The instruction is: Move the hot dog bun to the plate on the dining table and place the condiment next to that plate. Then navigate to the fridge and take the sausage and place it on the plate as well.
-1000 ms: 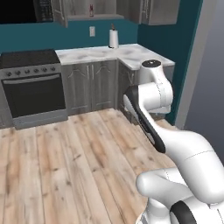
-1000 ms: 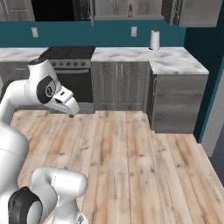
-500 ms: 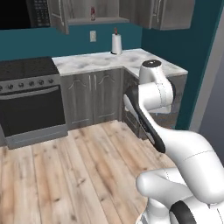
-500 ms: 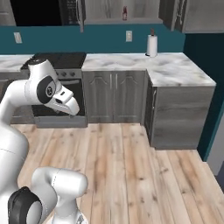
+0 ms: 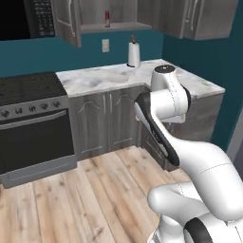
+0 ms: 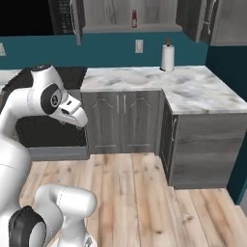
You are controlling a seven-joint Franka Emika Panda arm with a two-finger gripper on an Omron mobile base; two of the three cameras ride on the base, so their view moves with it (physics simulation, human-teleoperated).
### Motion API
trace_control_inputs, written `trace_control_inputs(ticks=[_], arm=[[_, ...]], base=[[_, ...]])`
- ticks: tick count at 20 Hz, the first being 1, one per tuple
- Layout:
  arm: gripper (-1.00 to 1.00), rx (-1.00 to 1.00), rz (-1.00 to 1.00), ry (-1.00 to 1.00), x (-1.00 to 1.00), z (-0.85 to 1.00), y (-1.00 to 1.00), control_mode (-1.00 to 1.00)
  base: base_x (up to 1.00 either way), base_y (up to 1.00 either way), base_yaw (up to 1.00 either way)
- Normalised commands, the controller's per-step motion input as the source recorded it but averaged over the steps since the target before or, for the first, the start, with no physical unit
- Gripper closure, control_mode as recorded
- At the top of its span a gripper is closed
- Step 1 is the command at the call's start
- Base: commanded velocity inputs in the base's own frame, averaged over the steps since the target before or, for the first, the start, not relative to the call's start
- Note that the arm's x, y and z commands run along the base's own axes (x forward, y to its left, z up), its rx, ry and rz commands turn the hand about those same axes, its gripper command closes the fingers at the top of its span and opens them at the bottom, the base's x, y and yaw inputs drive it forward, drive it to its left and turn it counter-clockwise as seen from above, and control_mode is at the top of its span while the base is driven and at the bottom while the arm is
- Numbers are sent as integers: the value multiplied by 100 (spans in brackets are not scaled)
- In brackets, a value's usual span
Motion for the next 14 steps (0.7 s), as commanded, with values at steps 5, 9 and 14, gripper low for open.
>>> trace_control_inputs(ticks=[5,9,14], arm=[[-100,0,0,0,0,0,0,100],[-100,0,0,0,0,0,0,100],[-100,0,0,0,0,0,0,100]], base=[[100,3,-3],[100,0,0],[100,-16,0]])
